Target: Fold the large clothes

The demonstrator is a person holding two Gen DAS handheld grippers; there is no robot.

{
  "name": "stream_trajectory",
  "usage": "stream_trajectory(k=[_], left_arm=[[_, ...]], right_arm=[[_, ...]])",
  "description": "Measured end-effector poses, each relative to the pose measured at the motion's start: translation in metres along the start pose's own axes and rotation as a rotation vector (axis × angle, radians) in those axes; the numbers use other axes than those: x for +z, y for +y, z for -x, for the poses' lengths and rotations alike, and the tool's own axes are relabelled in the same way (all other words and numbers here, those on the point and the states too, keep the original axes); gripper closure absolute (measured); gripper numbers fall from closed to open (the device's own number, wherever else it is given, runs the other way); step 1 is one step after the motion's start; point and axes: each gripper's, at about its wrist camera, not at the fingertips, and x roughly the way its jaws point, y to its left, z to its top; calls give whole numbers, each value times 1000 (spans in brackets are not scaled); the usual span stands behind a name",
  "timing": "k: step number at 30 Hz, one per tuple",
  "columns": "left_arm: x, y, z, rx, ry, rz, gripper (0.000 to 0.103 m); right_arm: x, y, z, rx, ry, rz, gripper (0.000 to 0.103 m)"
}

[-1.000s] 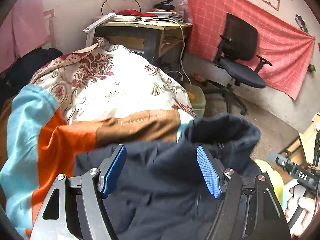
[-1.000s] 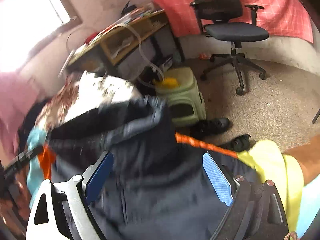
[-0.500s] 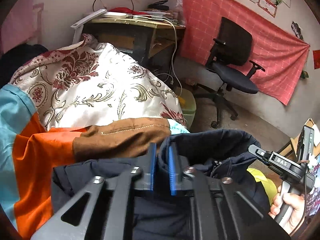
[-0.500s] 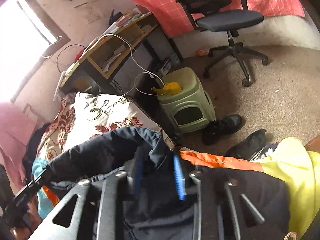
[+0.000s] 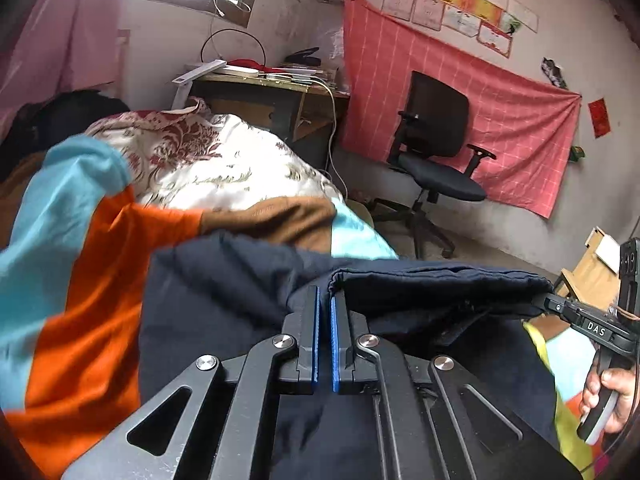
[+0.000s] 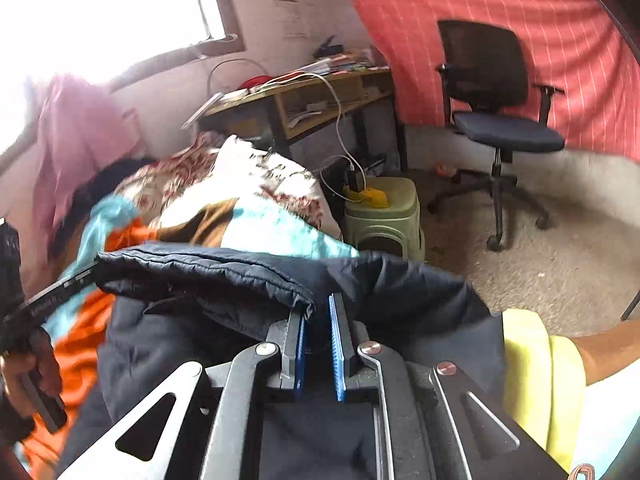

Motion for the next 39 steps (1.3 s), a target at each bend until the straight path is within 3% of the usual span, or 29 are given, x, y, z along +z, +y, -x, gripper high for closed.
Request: stream_trajectory(k=[7,13,20,26,31,33,35,39], left_arm=[[-52,4,6,-6,60,-5,100],[-77,14,-25,18,119,28,100],[-101,16,-56,41,130,32,100],[-94,18,-44,53,136,37,97],[-90,15,-9,37,99,-10,78],[-88,13,9,22,57,-44,62],[-82,7,21,3,6,-46,55],[-49,-5,15,-6,-60,-18,53]], right_arm=[[-67,23,5,-64,33,116,93],[-103,13,-27,-82,84,52,93],[-115,5,-48,-90,97,33,93],[-111,-1,-34,-55,101,14,90],[-103,2,4,-54,62,62,72],[-97,3,16,-61,33,75,63],[-85,4,25,-82,-11,84,56],[-57,10,11,-107,-52,69,56]])
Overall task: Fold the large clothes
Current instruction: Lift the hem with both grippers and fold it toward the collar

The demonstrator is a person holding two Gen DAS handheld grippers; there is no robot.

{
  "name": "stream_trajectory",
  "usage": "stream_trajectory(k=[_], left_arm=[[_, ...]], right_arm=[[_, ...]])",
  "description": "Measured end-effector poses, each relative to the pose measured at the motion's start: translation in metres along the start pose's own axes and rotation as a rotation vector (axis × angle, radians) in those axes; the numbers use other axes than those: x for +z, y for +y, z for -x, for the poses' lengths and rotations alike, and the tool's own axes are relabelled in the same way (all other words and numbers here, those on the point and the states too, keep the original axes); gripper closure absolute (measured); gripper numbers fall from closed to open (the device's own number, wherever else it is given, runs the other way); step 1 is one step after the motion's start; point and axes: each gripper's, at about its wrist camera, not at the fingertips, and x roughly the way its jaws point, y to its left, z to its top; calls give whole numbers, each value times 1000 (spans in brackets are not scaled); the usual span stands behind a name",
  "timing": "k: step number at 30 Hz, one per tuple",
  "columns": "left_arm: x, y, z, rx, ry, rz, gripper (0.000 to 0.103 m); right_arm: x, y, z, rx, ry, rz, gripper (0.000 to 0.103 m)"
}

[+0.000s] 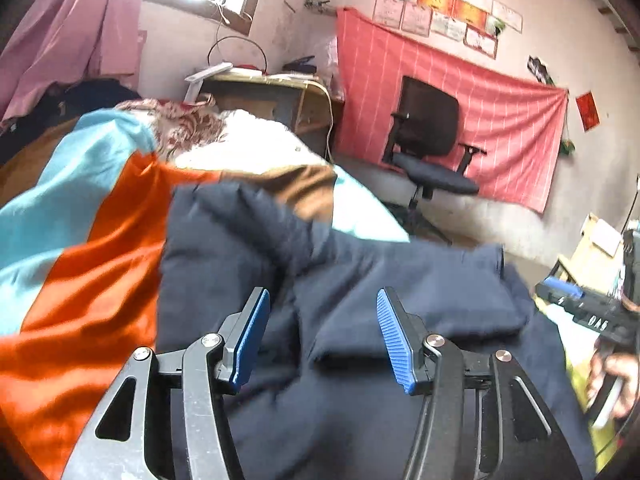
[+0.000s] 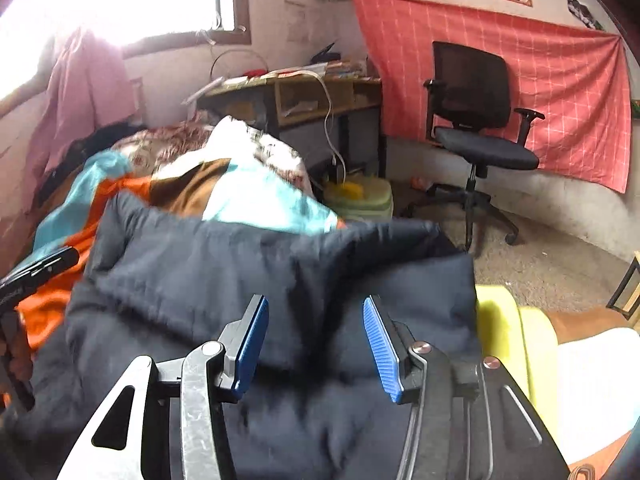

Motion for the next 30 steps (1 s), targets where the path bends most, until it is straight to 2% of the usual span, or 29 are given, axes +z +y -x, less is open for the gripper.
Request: stream_trajectory(k=[5,8,10,11,15,21,24,26,27,30], left_arm=[[31,-7,-46,93,5,-21,53],[35,5,-73,159,27,10,53],[26,19,-86,176,61,53,53],[21,26,-91,170,70,74,53],[-5,48,-101,112,71,182,51],[-13,53,-100,81,63,207,48],[-7,56,-85,70,59,227,49],[-1,57,-71,34,45,262,49],[2,55,-66,10,40,267,49],[8,40,-51,-60,34,221,49]], right_arm=[[30,7,-50,-11,6,-50,57],[37,5,-74,-51,26,-40,62],[34,1,-87,-86,50,-36,70],[29,-3,-94,-103,63,-51,74],[14,-18,-104,-69,77,-128,76],[1,-32,-110,-19,72,-213,77],[10,-27,-93,-3,47,-188,74],[18,-20,-76,43,9,-147,74],[22,-13,-65,51,-13,-102,70],[23,4,-49,78,-26,-28,67]])
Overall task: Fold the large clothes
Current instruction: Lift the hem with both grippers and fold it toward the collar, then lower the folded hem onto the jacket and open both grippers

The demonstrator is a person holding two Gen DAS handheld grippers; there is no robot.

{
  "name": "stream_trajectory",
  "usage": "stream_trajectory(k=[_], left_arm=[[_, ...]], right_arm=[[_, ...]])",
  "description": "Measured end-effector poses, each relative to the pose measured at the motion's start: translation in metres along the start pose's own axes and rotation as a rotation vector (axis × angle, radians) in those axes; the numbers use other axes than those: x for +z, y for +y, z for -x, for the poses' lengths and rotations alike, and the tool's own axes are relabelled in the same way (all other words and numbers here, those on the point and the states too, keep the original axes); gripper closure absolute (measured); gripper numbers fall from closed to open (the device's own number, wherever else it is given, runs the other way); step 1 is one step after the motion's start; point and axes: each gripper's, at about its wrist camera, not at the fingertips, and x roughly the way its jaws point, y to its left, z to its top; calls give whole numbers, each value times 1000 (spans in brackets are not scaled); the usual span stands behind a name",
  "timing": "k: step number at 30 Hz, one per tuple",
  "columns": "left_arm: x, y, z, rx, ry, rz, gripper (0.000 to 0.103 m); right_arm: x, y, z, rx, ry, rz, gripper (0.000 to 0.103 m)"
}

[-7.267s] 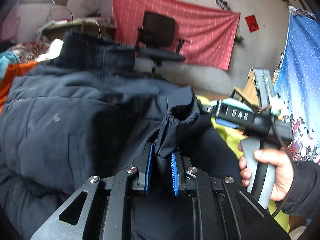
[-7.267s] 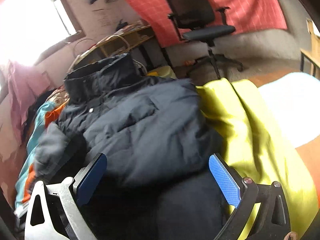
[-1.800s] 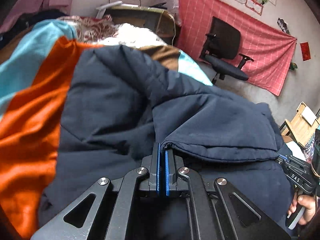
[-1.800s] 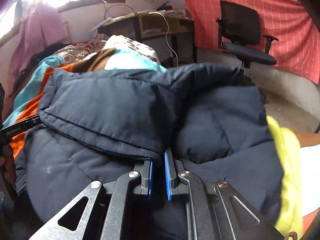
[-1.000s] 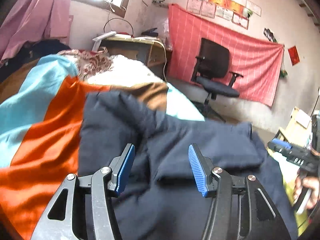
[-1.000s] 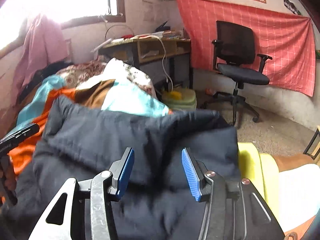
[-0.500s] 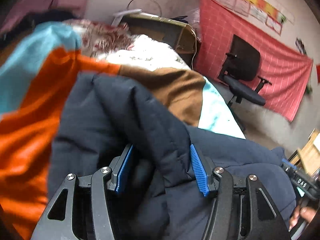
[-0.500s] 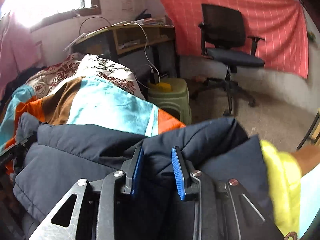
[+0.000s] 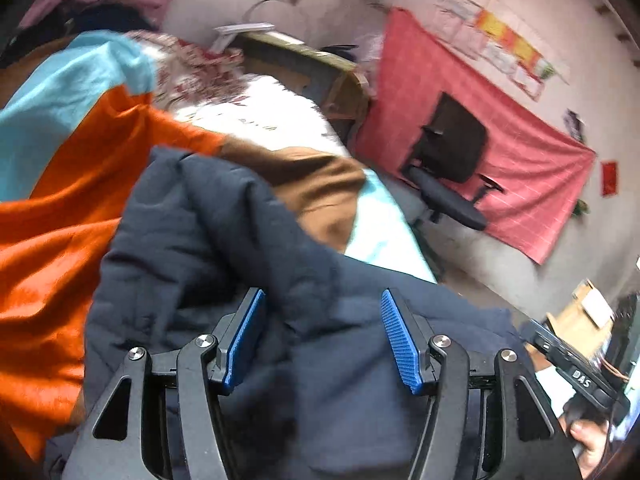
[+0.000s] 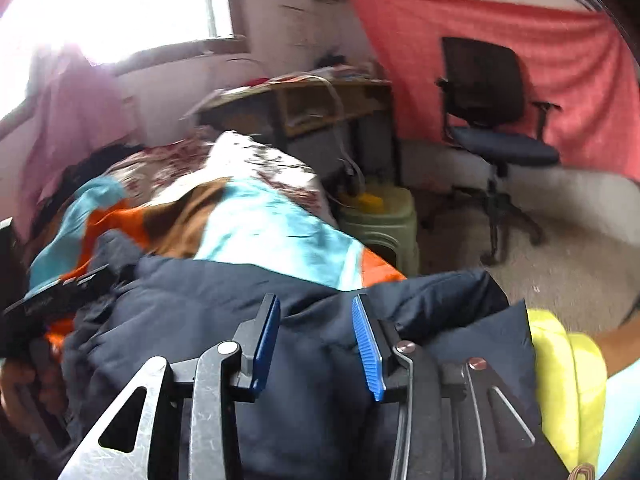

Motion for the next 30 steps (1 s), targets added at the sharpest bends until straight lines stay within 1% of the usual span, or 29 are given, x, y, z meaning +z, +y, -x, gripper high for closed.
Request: stream_trajectory(k=[2,5,7,10,11,12,14,15,17,23,30], left_arm=[[-5,-14,5,-48,17,-60,49],[-19,-36,7,-78,48,-186,49],[-34,-42,3,-65,89,-262,49],[-54,-38,-8,-15,136,-316,48],[-61,-35,-9,-5,134,-328,45],[-66,-31,-12,10,132,-337,39],[-73,-22,-19,30,145,-320,33],[-76,-16,-23,21,159,-299,32],[-77,-11,-26,8,159,-282,32],[-82,-6,-27,17,146,-299,32],[-88,-14,-27,28,141,-316,32]], right_arm=[[-6,9,4,21,31,5,67],[-19,16,2,35,72,-11,67],[-30,17,3,29,81,-19,67],[-44,18,-2,9,90,-18,61],[-47,19,-4,5,92,-16,59],[-50,19,-6,2,90,-13,59],[-57,19,-10,-4,77,-14,58],[-60,19,-12,-6,71,-16,58],[-65,20,-16,-13,58,-10,58],[-73,13,-23,1,40,-29,58],[-77,17,-31,-32,36,-13,58]])
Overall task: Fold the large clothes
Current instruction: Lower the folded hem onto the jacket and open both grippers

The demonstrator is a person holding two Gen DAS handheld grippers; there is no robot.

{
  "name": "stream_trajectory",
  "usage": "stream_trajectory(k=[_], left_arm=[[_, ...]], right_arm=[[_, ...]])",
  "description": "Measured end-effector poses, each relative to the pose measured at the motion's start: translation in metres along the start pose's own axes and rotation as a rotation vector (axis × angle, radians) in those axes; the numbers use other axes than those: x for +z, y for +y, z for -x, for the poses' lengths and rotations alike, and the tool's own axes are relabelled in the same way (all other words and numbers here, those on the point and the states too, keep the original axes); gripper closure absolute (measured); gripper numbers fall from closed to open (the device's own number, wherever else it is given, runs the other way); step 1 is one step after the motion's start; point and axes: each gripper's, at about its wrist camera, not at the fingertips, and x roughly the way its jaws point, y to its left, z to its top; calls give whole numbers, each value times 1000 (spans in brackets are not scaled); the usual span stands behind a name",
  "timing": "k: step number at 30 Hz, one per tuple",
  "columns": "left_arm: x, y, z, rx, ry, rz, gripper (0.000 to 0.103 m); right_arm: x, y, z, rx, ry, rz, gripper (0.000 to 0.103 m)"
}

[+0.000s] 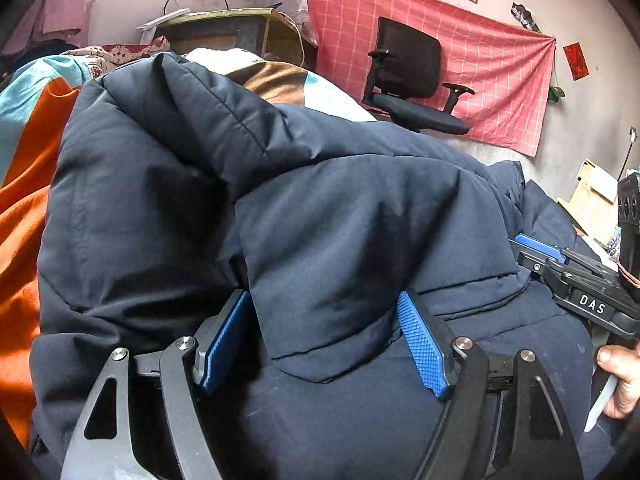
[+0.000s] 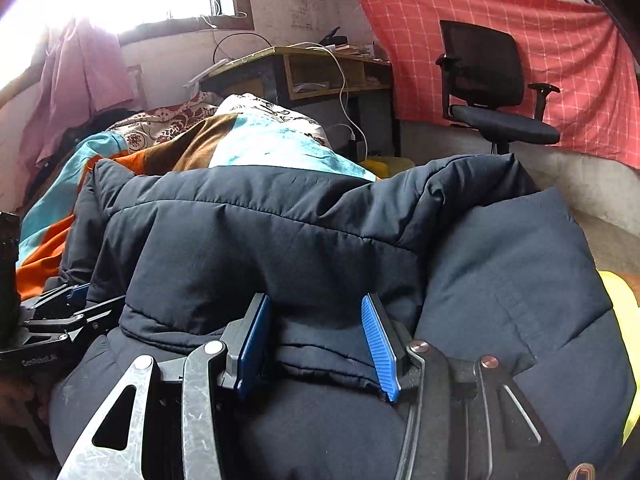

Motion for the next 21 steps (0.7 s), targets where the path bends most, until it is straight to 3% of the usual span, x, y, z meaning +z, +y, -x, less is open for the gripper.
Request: stream_trajectory(k=[14,21], left_arm=[[1,0,0,-13,-2,11,32],[10,-6,10,63,40,79,32]], right_arm=[[-1,2,-4,-11,-1,5,58],[6,7,-1,-32,31,6,56]])
